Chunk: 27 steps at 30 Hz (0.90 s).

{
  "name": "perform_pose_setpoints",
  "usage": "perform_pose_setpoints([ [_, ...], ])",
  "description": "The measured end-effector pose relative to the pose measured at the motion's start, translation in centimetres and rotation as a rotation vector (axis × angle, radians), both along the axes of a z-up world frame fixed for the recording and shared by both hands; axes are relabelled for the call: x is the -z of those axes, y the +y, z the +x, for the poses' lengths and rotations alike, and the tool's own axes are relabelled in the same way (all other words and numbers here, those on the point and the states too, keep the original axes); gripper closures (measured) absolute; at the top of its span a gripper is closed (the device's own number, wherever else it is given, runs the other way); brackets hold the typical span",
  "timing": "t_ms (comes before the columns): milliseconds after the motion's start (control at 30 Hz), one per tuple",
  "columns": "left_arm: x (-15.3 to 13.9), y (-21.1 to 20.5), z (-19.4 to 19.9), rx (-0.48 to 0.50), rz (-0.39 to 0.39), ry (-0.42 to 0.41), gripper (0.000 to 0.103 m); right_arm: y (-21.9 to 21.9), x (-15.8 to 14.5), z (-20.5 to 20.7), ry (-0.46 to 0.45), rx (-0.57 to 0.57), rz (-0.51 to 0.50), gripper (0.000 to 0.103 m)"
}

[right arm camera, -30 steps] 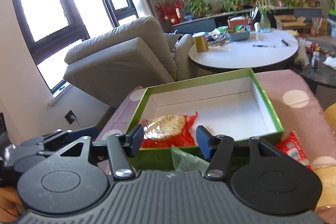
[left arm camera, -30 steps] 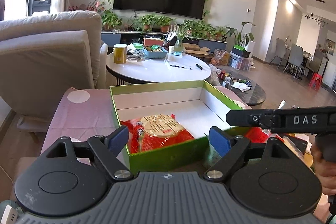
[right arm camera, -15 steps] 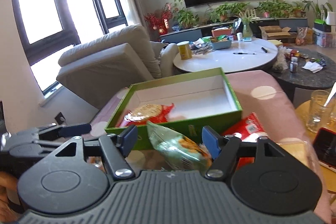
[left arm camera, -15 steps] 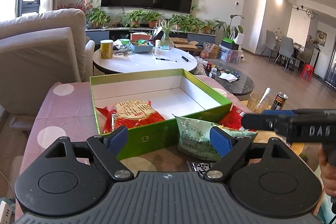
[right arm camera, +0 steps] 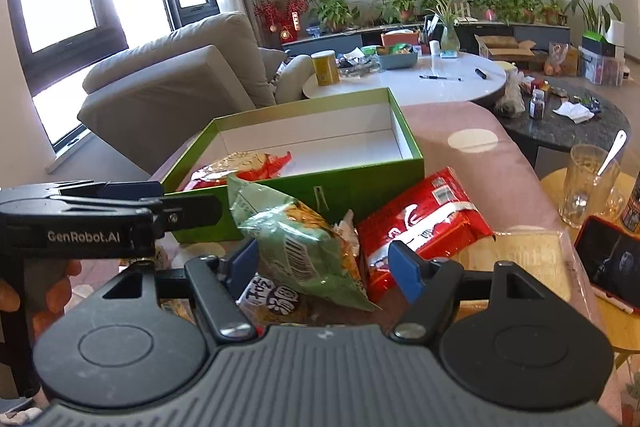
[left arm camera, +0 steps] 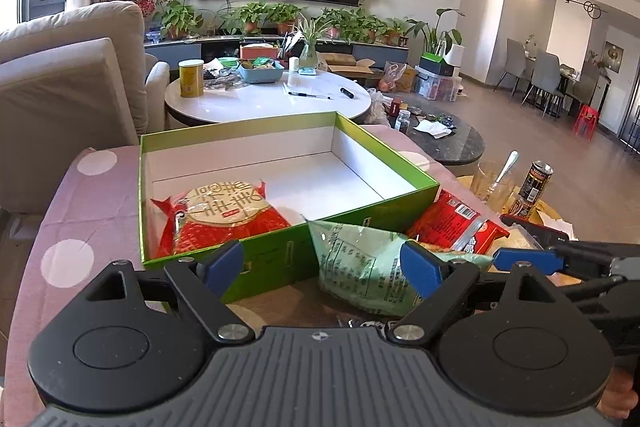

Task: Organize snacks
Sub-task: 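Move the right gripper to the light green chip bag and grasp it, then lift the green chip bag into the green box and open the right gripper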

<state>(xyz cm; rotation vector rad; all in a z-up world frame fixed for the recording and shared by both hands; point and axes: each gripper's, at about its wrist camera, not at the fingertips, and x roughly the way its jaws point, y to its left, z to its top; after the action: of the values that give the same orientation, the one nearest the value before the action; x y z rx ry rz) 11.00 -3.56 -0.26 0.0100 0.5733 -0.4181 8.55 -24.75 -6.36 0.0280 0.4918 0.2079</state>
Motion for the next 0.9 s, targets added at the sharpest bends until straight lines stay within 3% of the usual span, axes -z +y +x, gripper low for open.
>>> perform_pose_setpoints([
  [500, 0.9, -3.0, 2.8, 0.052, -0.007, 0.054, 0.02, -1.5, 1.1, -0.3, 0.006, 0.019, 0.014, 0.041],
  [767, 1.9, -3.2, 3.5, 0.068, -0.026, 0.114, 0.057, -0.9, 1.0, -0.5, 0.001, -0.036, 0.002, 0.041],
  [900, 1.5, -2.4, 3.1, 0.06, -0.051, 0.115, 0.063, -1.2, 0.8, -0.4, 0.021, -0.061, 0.061, 0.042],
])
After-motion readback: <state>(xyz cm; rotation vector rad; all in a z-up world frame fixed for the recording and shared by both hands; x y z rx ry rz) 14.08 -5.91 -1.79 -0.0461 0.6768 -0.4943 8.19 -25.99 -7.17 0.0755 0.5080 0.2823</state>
